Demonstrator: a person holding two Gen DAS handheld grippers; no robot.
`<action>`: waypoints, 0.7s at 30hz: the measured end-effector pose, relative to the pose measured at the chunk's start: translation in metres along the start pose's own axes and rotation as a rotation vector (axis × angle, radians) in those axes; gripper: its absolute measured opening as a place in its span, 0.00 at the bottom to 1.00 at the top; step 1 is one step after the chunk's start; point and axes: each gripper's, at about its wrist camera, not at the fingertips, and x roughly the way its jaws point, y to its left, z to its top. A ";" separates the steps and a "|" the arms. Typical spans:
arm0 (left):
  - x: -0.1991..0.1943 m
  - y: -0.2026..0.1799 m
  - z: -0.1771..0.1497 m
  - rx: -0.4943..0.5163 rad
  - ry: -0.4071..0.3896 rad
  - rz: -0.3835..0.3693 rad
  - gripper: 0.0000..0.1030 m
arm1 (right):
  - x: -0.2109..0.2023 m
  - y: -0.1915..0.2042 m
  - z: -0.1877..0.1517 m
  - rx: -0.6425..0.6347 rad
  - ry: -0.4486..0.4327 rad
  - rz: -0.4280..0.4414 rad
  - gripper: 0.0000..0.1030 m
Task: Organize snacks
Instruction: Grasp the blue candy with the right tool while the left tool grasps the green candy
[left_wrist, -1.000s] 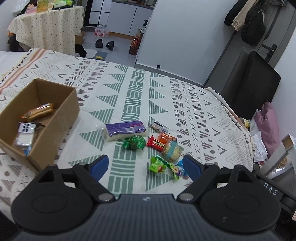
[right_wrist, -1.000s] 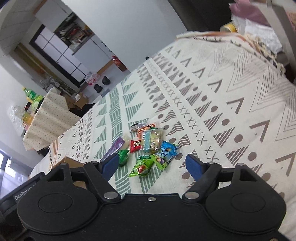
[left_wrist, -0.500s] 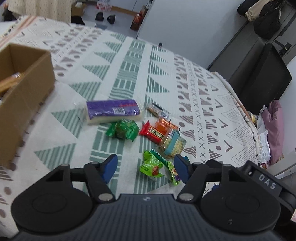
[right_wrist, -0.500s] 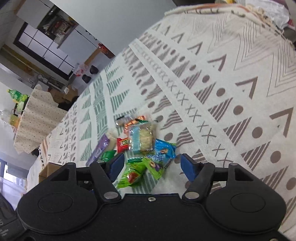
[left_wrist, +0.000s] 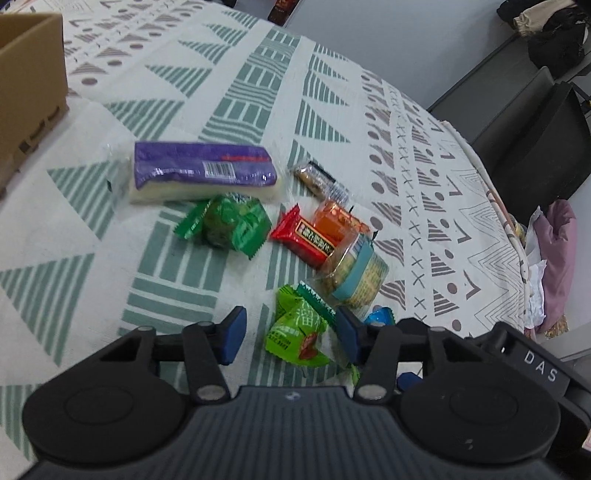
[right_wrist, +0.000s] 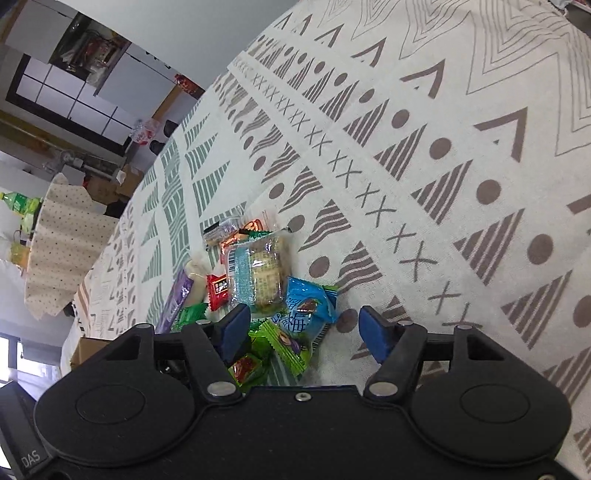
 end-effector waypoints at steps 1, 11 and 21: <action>0.002 0.000 -0.001 -0.004 0.002 -0.002 0.46 | 0.003 0.001 0.002 -0.001 0.002 -0.004 0.60; 0.004 0.003 -0.002 -0.023 -0.012 -0.007 0.24 | 0.011 0.005 0.003 -0.047 -0.004 -0.047 0.30; -0.044 0.012 0.004 0.007 -0.081 0.019 0.24 | -0.029 0.032 -0.013 -0.137 -0.081 0.017 0.30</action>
